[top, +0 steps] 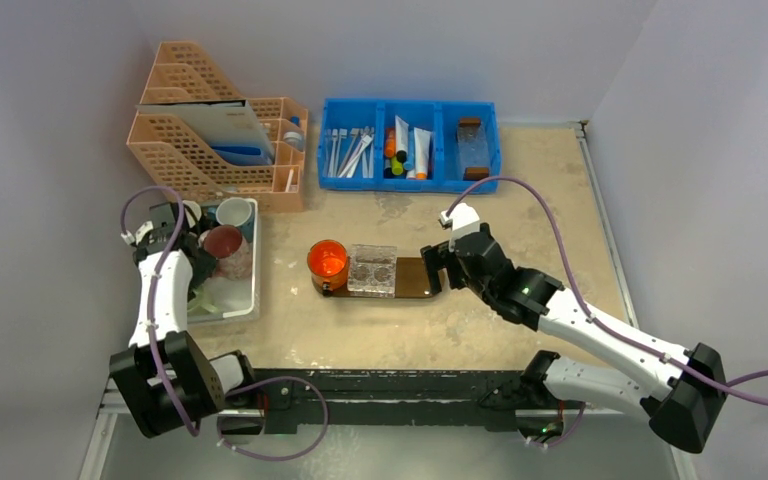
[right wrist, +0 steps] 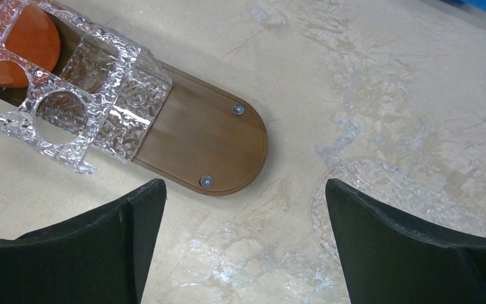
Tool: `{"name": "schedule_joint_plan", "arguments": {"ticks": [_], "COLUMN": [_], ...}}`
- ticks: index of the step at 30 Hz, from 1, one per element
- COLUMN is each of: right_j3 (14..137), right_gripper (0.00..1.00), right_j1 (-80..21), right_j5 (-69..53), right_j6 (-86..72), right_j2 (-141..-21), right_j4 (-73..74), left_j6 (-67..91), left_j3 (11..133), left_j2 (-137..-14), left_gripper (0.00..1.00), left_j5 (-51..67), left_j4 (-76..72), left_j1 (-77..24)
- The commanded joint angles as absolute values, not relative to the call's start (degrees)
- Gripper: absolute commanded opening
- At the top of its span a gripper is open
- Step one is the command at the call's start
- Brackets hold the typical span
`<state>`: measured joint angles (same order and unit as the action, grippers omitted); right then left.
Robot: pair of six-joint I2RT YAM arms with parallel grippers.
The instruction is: Prepare toiletry sets of a toothbrush and toothpaste on the tray
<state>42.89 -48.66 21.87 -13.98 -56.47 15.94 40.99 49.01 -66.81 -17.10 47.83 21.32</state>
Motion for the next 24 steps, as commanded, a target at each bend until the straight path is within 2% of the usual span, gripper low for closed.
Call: {"name": "schedule_joint_plan", "arguments": {"ticks": [1,11,17,20,24], "right_j3": [43.43,44.89,44.92,44.61,44.39], "right_gripper": [0.99,0.99,0.99,0.99,0.99], "right_j1": [-48.42,-48.42,-48.43,-48.37,-48.42], "right_j5": [23.85,23.74,23.20,23.04,22.65], "right_j6": [-12.74,-12.36,-12.43,-12.65,-12.81], "right_j2": [-55.40,-57.79,-58.11,-57.86,-57.66], "right_j4": [15.20,16.52,16.61,16.61,16.45], "left_j6": [43.32,45.64,45.73,45.57,45.57], "left_j3": [46.64,43.04,43.17,45.46,49.81], "left_j2": [-68.58,-68.82,-66.42,-64.85,-63.74], "left_gripper": [0.51,0.42,0.21,0.01,0.00], "left_j5": [-16.88,-16.57,-16.66,-18.04,-19.24], "left_j4": [43.74,42.72,45.68,49.04,53.70], "left_j1": [22.51,22.68,22.68,22.68,22.68]}}
